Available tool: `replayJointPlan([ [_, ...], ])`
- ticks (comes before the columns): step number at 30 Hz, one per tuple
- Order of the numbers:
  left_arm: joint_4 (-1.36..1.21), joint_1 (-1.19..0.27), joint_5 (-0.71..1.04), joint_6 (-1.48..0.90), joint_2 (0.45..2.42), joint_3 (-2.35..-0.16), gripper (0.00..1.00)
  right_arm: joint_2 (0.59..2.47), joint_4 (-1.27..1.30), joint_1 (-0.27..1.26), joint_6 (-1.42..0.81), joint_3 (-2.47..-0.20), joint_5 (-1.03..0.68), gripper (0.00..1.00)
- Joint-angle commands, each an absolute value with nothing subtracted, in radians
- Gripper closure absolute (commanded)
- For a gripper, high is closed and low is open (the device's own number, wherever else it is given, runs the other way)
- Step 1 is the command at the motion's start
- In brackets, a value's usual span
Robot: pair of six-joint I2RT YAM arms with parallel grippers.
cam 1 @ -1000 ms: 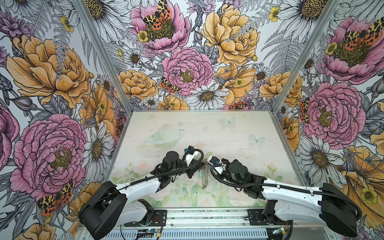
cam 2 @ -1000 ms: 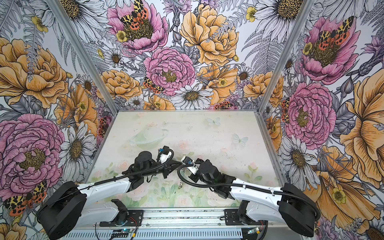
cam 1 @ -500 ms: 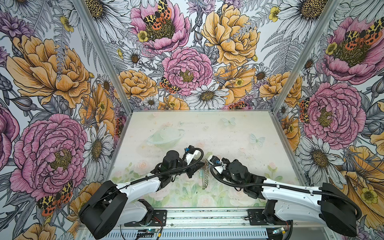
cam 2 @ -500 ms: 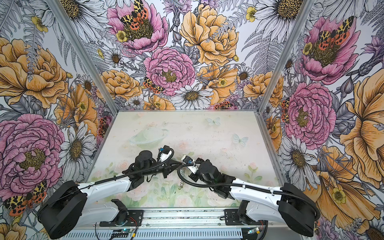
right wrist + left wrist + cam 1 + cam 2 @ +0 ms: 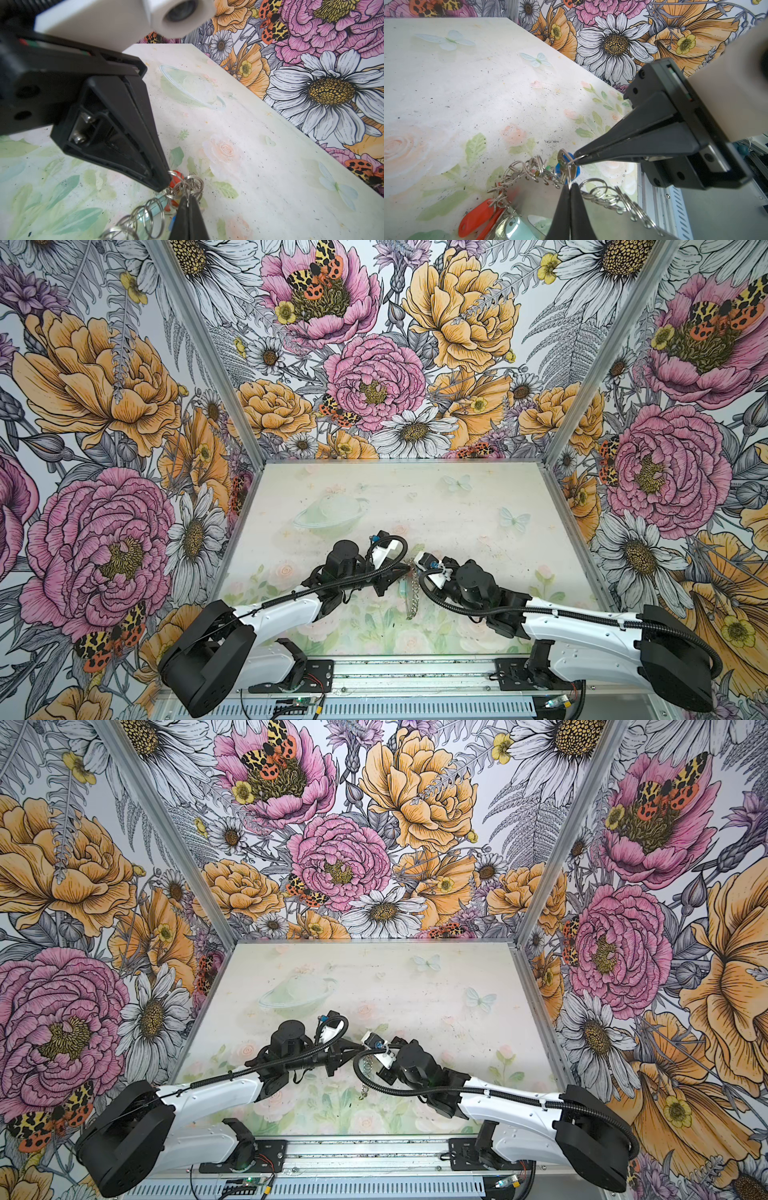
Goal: Put the keys on the keyring
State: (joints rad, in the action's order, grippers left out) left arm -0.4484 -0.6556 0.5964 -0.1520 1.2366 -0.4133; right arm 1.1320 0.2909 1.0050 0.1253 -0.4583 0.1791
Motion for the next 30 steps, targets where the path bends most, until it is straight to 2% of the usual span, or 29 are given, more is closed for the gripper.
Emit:
replayJointPlan([
  [1,-0.492,-0.644,0.621,-0.159,1.236,-0.449,1.0,1.143,0.319,1.017,0.133,-0.468,0.168,1.0],
  [30,-0.492,-0.641,0.618,-0.175,1.251,-0.46,1.0,1.16,0.302,1.042,0.152,-0.472,0.17,1.0],
])
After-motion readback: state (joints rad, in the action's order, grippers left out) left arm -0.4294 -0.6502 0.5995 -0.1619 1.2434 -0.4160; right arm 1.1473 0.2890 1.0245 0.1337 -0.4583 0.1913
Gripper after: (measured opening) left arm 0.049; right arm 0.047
